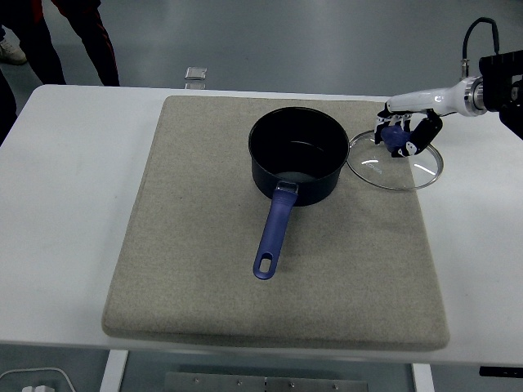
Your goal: Lift the pot lid and place it to the right of the pot.
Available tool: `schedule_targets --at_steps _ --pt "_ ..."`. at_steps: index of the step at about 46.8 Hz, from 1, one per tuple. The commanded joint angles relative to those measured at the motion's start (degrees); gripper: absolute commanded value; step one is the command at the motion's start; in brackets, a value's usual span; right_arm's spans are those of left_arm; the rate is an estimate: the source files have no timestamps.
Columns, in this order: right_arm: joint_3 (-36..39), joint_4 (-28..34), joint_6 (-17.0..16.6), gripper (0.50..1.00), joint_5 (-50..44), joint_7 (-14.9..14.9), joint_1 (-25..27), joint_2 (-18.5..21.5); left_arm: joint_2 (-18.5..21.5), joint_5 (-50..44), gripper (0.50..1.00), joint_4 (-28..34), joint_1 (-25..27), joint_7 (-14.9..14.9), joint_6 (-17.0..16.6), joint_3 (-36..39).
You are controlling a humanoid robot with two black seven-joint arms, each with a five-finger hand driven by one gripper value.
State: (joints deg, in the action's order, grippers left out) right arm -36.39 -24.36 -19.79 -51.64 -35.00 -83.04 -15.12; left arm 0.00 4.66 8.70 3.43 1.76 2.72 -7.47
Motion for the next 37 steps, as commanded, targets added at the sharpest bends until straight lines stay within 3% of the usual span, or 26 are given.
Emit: schedule_targets --at_steps 1,37 --pt "0.0 0.02 0.45 0.5 0.05 0.0 0.6 0.0 0.0 0.0 1.0 0.0 0.0 0.0 0.0 0.0" --pt "-0.79 -0.07 1.95 0.5 2.07 0.0 2.44 0.35 0.0 0.0 1.0 0.0 0.0 0.0 0.0 0.0"
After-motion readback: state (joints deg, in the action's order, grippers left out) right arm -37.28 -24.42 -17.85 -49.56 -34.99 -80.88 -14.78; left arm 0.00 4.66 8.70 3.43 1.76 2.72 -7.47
